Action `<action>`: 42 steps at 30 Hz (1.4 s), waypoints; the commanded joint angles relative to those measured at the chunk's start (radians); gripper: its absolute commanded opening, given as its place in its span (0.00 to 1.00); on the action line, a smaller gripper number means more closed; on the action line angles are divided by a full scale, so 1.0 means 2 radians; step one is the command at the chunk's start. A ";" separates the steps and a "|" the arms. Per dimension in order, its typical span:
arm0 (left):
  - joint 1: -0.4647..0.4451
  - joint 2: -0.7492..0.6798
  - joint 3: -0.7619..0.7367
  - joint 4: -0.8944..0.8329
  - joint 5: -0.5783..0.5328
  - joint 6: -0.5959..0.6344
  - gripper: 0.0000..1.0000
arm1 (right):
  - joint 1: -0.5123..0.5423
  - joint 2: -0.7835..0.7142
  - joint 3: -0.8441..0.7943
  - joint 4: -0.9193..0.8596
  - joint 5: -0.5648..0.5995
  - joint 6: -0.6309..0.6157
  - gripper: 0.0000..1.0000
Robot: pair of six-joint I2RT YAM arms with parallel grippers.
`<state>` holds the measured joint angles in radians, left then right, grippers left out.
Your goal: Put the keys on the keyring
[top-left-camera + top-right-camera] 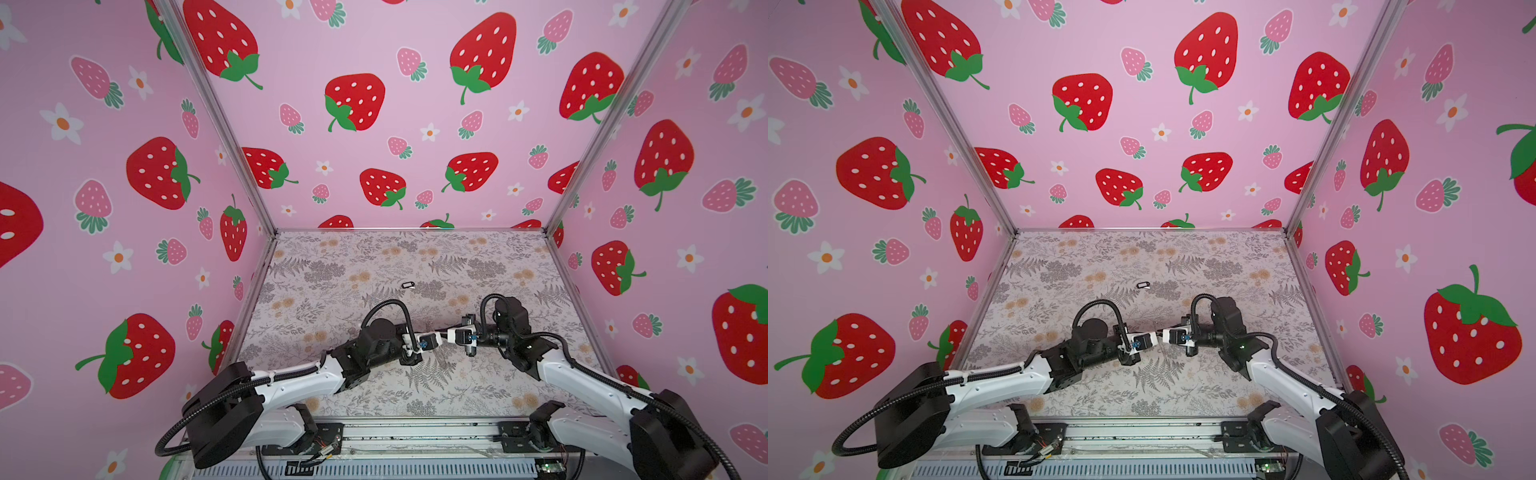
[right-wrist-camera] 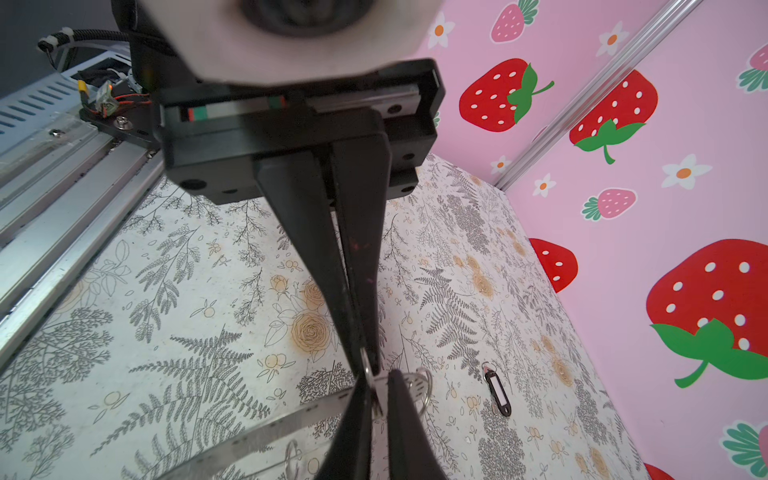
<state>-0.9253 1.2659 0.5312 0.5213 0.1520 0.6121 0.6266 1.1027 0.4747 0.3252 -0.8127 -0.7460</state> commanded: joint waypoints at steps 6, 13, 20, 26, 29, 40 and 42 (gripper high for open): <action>0.003 -0.003 0.006 0.018 0.011 0.002 0.00 | 0.004 0.009 -0.001 0.000 -0.007 -0.007 0.04; 0.002 -0.029 0.036 -0.085 -0.032 0.049 0.28 | 0.004 0.016 0.035 -0.079 0.009 -0.027 0.00; 0.004 -0.060 0.042 -0.140 -0.034 0.082 0.29 | 0.003 0.032 0.078 -0.144 0.008 -0.018 0.00; 0.003 -0.048 0.046 -0.120 -0.020 0.068 0.29 | 0.003 0.047 0.100 -0.172 -0.001 -0.010 0.00; 0.003 -0.040 0.049 -0.108 -0.017 0.065 0.29 | 0.003 0.049 0.105 -0.176 -0.004 -0.005 0.00; -0.013 -0.019 0.048 -0.067 -0.052 0.076 0.27 | 0.004 0.060 0.114 -0.188 -0.013 0.012 0.00; -0.018 -0.019 0.050 -0.071 -0.053 0.085 0.27 | 0.003 0.061 0.116 -0.191 -0.013 0.014 0.00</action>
<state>-0.9474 1.2255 0.5865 0.3454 0.0669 0.7414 0.6304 1.2179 0.6746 -0.0284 -0.7956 -0.7284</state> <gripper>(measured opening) 0.268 0.045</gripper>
